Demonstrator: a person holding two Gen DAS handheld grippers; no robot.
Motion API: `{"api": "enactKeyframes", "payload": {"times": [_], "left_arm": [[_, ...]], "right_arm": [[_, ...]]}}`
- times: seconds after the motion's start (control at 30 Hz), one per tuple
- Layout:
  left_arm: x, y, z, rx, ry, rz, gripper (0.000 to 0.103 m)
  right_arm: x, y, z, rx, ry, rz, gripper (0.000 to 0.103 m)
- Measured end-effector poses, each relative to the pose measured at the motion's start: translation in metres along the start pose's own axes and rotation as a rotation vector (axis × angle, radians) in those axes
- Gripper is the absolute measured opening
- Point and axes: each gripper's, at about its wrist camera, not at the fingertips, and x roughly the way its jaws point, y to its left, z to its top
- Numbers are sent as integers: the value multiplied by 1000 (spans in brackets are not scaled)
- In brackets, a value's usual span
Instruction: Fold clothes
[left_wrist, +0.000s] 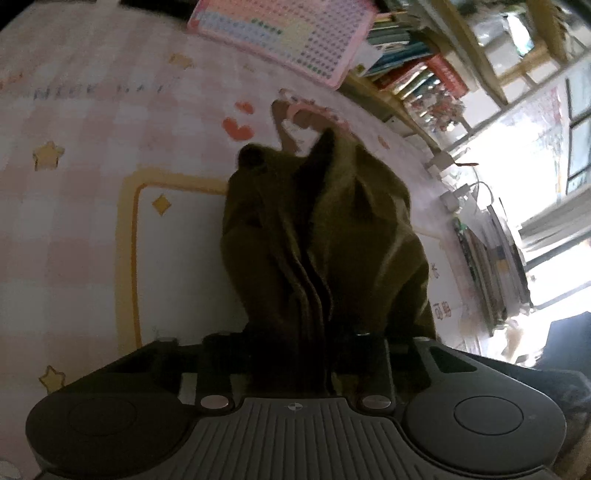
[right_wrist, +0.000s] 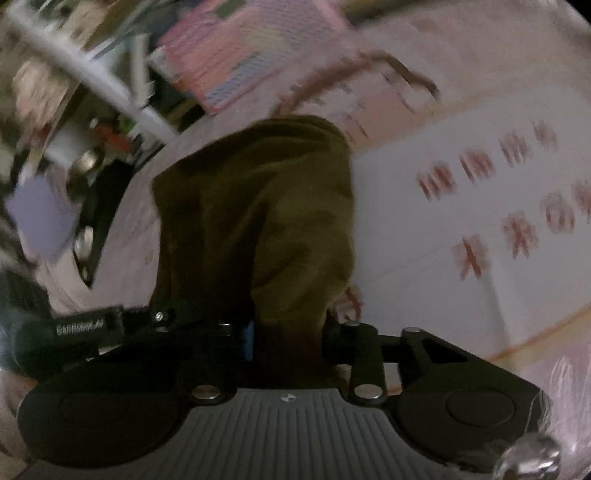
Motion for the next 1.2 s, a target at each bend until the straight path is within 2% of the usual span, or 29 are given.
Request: {"api": "enactKeyframes", "payload": {"times": [0.1,0.23,0.4,1.2], "left_arm": [[-10,-12,-1,68,-53,13,28],[-26,-18,-2,121,-117,1,28],[-37,-18,-6,150,-142,6,29],[-71,11,-27,81,-205,20,29]], "right_arm": [[-9,26,-2,-154,-57,-51,26],[-22,44,-7,-245,-135,-73,26],[-24,50,-10,-256,-158,-77,26],[-11,100,-32,-355,-133,-60,26]]}}
